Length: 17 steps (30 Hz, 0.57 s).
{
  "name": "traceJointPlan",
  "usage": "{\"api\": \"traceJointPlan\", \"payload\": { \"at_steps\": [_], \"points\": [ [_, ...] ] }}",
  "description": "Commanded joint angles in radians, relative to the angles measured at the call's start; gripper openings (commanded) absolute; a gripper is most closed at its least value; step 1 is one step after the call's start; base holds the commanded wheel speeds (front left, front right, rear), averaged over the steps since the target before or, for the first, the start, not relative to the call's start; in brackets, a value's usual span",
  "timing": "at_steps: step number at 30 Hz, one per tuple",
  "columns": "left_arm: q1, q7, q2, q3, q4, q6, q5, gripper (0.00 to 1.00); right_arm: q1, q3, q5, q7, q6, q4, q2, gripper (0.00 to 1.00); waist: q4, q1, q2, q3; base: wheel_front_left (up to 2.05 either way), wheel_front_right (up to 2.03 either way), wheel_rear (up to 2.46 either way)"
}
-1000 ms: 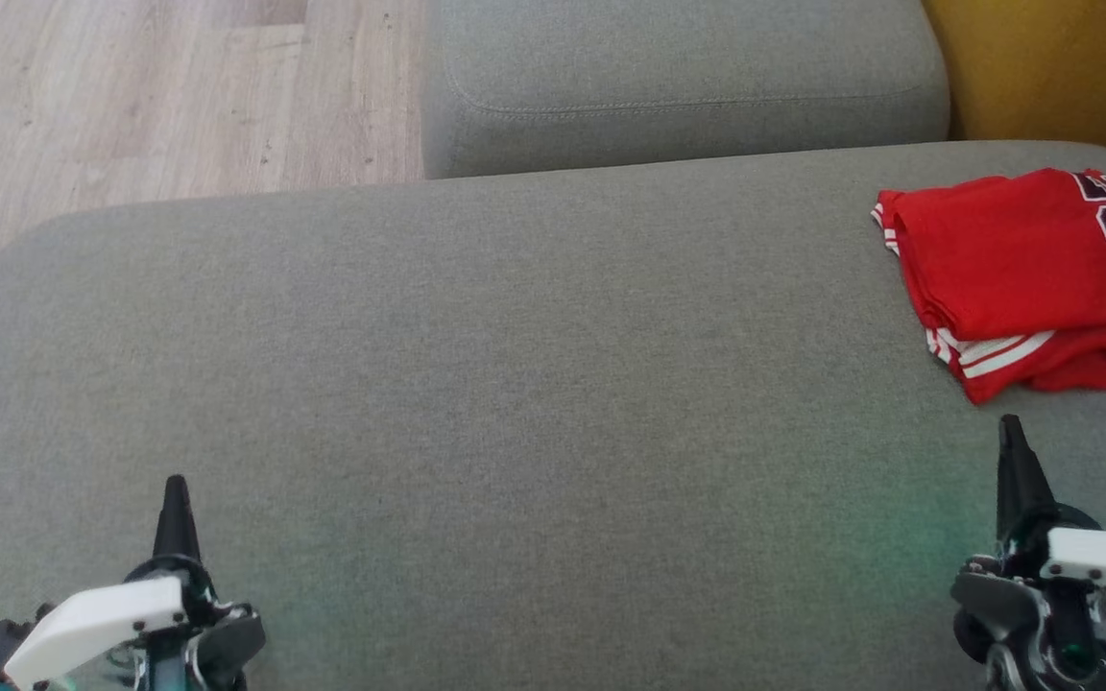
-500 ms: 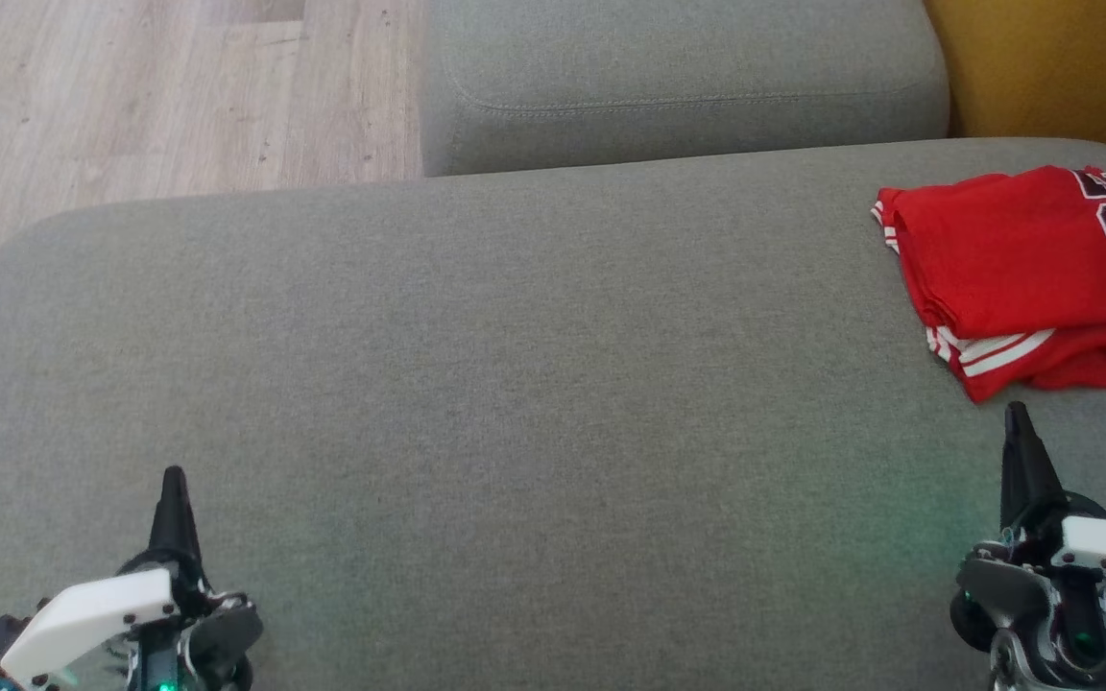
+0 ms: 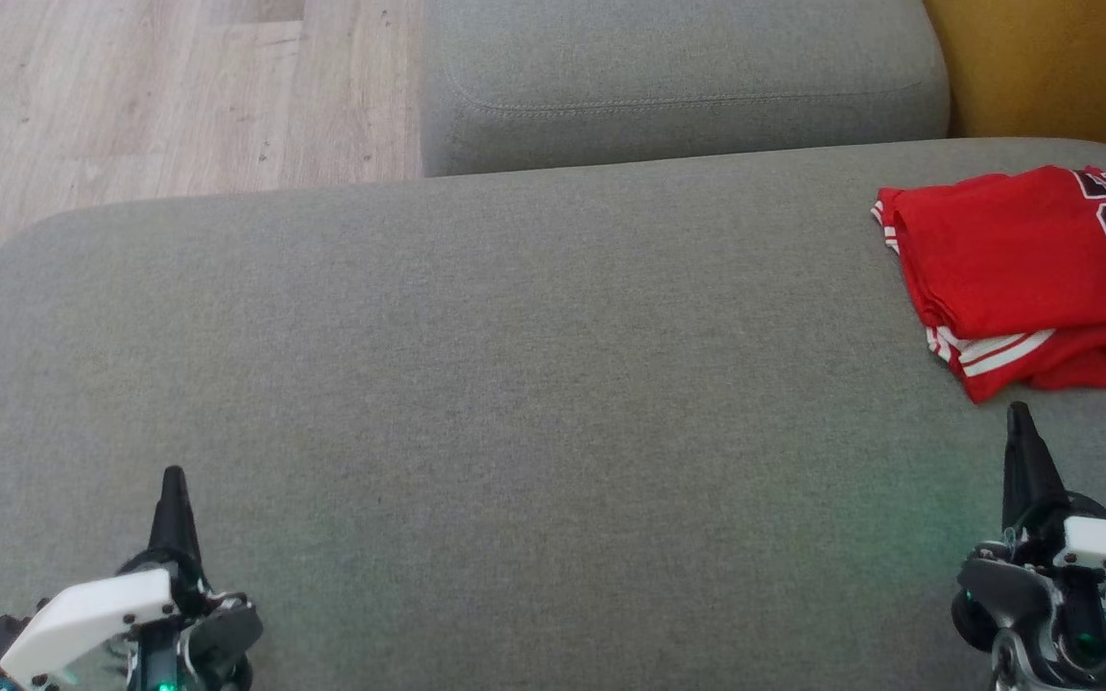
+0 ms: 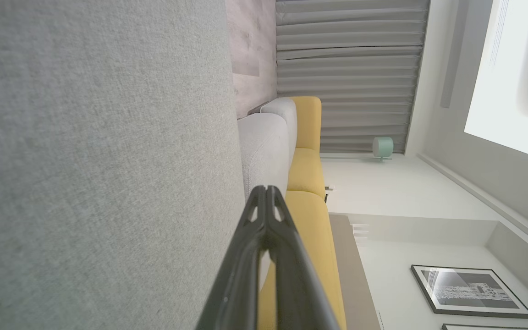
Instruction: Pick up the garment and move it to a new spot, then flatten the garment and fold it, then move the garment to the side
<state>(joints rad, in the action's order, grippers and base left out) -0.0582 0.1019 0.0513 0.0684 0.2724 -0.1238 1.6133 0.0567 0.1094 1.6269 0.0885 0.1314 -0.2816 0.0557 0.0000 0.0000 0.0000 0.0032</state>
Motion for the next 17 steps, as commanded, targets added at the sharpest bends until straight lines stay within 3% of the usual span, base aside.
{"api": "traceJointPlan", "payload": {
  "at_steps": [1, 17],
  "points": [
    [-0.049, 0.005, 0.005, 0.038, -0.027, -0.007, 0.002, 0.00, 0.049, -0.017, 0.000, 0.007, -0.001, 0.038, 0.010, 0.00, 0.000, 0.0000, 0.0000, 0.000, 0.00, 0.00, 0.00],
    [-0.049, 0.007, 0.004, 0.040, -0.027, -0.007, 0.000, 0.00, 0.050, -0.013, -0.004, 0.011, -0.001, 0.038, 0.008, 0.00, 0.000, 0.0000, 0.0000, 0.000, 0.00, 0.00, 0.00]
  ]
}}
